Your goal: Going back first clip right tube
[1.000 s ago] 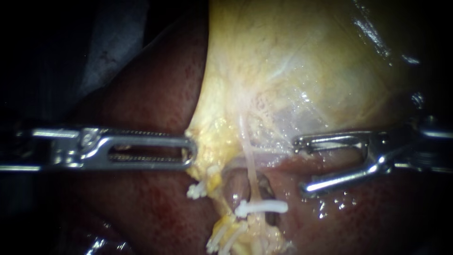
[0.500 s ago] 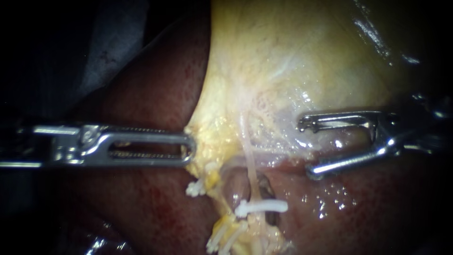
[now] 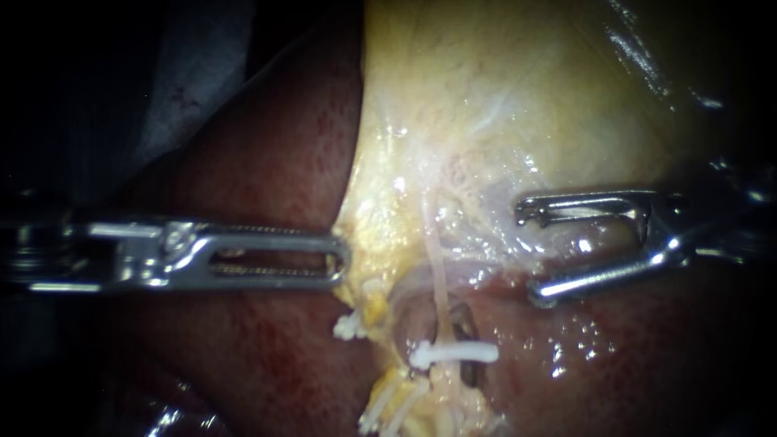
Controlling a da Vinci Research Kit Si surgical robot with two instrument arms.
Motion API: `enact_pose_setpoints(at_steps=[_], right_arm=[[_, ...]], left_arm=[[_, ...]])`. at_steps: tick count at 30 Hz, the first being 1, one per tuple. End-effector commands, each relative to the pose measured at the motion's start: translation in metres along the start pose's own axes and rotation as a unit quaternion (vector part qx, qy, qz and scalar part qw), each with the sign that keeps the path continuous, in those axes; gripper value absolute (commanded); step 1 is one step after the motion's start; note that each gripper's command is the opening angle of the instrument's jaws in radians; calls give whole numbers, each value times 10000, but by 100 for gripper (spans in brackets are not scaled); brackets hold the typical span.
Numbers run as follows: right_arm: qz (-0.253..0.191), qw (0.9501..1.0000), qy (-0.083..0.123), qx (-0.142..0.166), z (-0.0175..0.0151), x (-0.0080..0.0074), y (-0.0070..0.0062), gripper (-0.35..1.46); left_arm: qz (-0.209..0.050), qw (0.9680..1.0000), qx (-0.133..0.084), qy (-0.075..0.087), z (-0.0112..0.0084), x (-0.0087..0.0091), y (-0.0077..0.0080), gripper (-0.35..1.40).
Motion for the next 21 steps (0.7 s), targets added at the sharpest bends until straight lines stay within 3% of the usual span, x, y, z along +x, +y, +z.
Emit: enact_pose_setpoints(at_steps=[1, 11, 21], right_arm=[[0, 10000, -1, 2, 0, 0, 0, 60], [1, 10000, 0, -1, 0, 0, 0, 60], [2, 10000, 1, -4, -2, 0, 1, 60]], left_arm=[[-3, 10000, -8, 8, 4, 1, 0, -35], [5, 10000, 20, 60, 32, 5, -8, -35], [3, 10000, 22, 62, 37, 5, -11, -35]])
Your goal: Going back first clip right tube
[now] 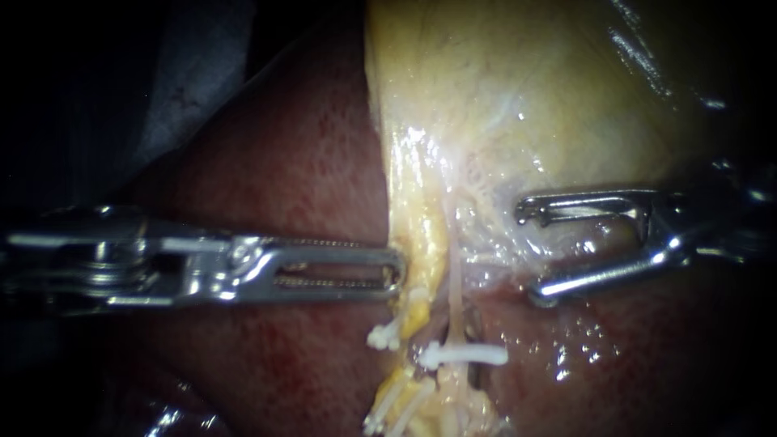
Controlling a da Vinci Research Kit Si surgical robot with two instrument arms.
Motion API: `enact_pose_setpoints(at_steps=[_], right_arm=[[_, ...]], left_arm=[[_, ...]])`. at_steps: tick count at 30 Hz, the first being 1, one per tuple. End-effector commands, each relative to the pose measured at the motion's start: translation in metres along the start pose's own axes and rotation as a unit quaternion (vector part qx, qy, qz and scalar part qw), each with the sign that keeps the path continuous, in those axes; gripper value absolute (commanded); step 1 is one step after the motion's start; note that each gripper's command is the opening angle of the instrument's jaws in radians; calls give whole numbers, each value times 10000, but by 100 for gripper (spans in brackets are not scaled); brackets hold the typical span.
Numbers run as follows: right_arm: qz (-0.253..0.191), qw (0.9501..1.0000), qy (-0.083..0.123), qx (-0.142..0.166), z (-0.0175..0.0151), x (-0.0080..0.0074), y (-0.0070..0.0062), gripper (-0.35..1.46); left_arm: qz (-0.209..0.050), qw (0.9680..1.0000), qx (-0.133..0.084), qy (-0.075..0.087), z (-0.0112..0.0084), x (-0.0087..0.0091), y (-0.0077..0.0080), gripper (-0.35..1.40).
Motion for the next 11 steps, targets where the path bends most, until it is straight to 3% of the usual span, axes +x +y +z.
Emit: enact_pose_setpoints(at_steps=[1, 11], right_arm=[[1, 10000, 0, -1, 0, 0, 0, 60], [2, 10000, 1, -4, -1, 0, 0, 60]], left_arm=[[-1, 10000, 8, 10, 0, 0, 0, -35], [0, 10000, 7, 9, 1, 0, 0, -35]])
